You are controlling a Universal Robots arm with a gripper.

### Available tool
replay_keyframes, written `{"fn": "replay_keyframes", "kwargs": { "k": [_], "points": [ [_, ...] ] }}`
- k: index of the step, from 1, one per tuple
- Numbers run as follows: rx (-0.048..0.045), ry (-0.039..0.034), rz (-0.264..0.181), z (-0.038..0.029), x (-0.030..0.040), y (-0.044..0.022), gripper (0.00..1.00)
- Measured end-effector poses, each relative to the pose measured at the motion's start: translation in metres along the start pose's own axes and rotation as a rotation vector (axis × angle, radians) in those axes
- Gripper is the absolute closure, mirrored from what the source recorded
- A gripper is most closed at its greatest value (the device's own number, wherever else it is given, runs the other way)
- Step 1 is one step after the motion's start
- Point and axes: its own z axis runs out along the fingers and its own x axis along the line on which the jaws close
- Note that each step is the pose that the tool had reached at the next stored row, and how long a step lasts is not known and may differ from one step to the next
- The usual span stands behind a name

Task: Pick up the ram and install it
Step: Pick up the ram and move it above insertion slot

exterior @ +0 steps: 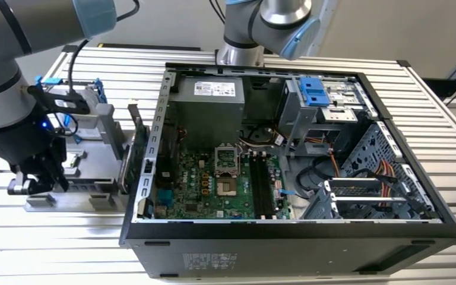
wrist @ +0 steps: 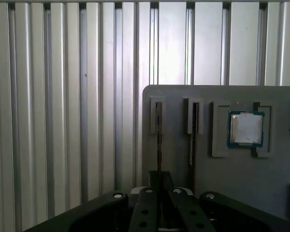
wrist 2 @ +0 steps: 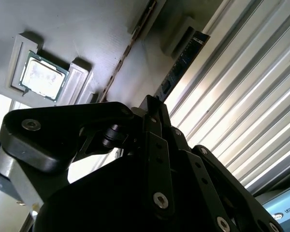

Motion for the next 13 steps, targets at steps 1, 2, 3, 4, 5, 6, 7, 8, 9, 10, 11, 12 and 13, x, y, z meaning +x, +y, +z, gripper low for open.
{"fn": "replay_keyframes", "kwargs": {
  "k": [1,2,3,4,5,6,7,8,9,10,11,12,13],
  "points": [
    [0.0000,0.0000,0.000,-0.0008,0.0000,0.0000,1.00],
    [0.0000,0.0000,0.000,-0.0015,0.0000,0.0000,1.00],
    [0.0000,0.0000,0.000,-0.0022,0.0000,0.0000,1.00],
    [0.0000,0.0000,0.000,-0.0029,0.0001,0.0000,1.00],
    [-0.0001,0.0001,0.000,-0.0036,0.0001,0.0000,1.00],
    [0.0000,0.0000,0.000,-0.0041,0.0001,0.0000,1.00],
    [0.0000,-0.0001,0.000,-0.0046,0.0001,0.0000,1.00],
    [0.0000,0.0000,0.000,-0.0052,0.0001,0.0000,1.00],
    [0.0000,0.0000,0.000,-0.0058,0.0001,0.0000,1.00],
    [0.0000,0.0000,0.000,-0.0064,0.0002,0.0000,1.00],
    [0.0000,0.0000,0.000,-0.0071,0.0002,0.0000,1.00],
    [0.0000,0.0000,0.000,-0.0076,0.0002,0.0001,1.00],
    [0.0000,0.0000,0.000,-0.0082,0.0002,0.0001,1.00]
  ]
}}
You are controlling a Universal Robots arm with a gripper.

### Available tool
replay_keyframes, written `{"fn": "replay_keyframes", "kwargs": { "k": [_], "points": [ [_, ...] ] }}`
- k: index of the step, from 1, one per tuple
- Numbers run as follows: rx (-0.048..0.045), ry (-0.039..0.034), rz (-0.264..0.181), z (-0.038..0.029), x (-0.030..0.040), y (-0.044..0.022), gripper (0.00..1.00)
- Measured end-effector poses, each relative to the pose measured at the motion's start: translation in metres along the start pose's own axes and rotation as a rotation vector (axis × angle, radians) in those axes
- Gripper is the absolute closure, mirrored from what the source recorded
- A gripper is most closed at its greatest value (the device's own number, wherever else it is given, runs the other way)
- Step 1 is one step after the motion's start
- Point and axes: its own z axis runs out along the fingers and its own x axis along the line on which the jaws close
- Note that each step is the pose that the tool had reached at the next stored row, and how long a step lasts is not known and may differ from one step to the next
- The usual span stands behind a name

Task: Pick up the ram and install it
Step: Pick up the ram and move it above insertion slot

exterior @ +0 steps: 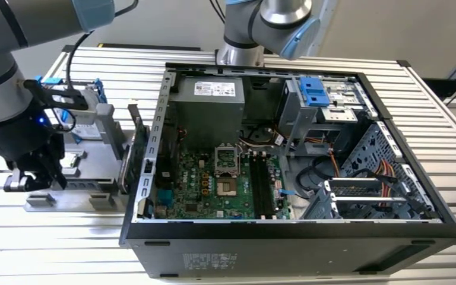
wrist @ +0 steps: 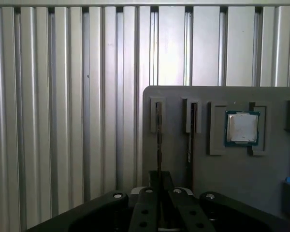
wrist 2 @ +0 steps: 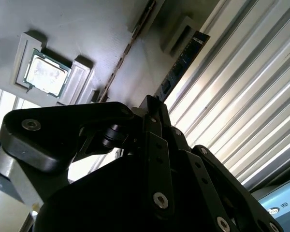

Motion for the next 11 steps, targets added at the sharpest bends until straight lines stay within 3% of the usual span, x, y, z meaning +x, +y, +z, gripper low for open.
{"fn": "replay_keyframes", "kwargs": {
  "k": [11],
  "points": [
    [0.0000,0.0000,0.000,-0.0066,0.0002,0.0000,1.00]
  ]
}}
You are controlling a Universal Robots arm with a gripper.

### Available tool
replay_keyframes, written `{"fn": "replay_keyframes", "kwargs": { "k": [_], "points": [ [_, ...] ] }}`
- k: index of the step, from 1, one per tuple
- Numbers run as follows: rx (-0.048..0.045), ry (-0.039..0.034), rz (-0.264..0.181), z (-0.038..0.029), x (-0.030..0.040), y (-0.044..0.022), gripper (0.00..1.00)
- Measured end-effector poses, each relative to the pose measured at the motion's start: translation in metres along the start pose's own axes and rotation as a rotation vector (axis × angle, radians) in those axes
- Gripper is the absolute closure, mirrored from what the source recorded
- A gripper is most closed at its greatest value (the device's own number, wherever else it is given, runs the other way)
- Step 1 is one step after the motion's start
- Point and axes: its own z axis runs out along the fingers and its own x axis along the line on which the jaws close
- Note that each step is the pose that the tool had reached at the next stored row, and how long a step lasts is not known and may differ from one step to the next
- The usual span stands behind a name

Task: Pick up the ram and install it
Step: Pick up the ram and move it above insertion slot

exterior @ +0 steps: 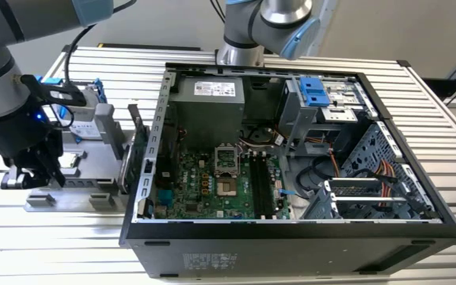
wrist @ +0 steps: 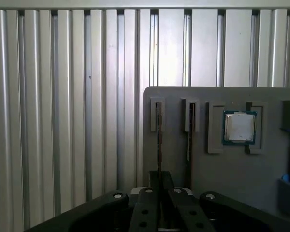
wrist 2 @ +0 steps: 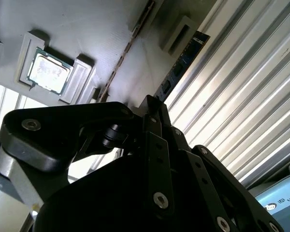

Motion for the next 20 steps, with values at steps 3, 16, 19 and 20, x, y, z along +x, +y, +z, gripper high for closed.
{"fn": "replay_keyframes", "kwargs": {
  "k": [3,16,19,20],
  "points": [
    [0.0000,0.0000,0.000,-0.0017,0.0000,0.0000,1.00],
    [0.0001,-0.0001,0.000,-0.0088,0.0002,0.0001,1.00],
    [0.0001,0.0000,0.000,-0.0107,0.0003,0.0001,1.00],
    [0.0000,0.0000,0.000,-0.0114,0.0003,0.0001,1.00]
  ]
}}
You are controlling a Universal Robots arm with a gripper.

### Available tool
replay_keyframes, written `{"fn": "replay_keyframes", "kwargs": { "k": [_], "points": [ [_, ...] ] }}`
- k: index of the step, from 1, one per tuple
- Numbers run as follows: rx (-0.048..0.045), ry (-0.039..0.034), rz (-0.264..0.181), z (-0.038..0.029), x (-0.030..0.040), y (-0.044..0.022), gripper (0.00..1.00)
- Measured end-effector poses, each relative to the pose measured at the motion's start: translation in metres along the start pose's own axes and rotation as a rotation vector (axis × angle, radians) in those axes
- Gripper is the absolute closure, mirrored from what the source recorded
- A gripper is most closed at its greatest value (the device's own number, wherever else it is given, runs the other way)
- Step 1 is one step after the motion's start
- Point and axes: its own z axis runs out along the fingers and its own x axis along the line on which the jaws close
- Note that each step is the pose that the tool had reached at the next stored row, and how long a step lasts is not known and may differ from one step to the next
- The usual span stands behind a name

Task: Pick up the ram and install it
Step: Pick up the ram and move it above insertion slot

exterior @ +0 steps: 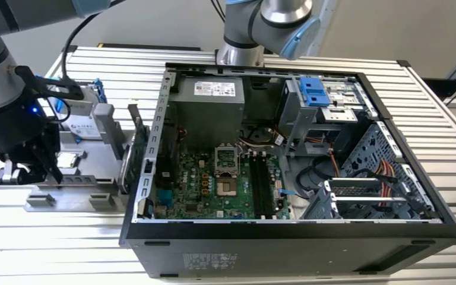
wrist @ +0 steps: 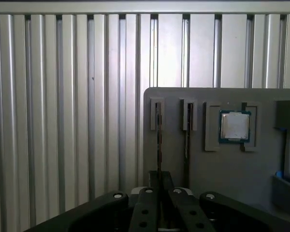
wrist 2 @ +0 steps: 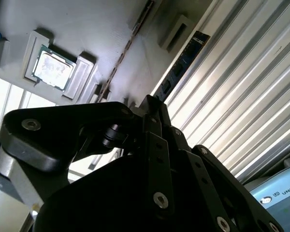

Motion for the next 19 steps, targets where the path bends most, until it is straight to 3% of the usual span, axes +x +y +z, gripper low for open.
{"fn": "replay_keyframes", "kwargs": {
  "k": [19],
  "points": [
    [0.0001,-0.0001,0.000,-0.0106,0.0003,0.0001,1.00]
  ]
}}
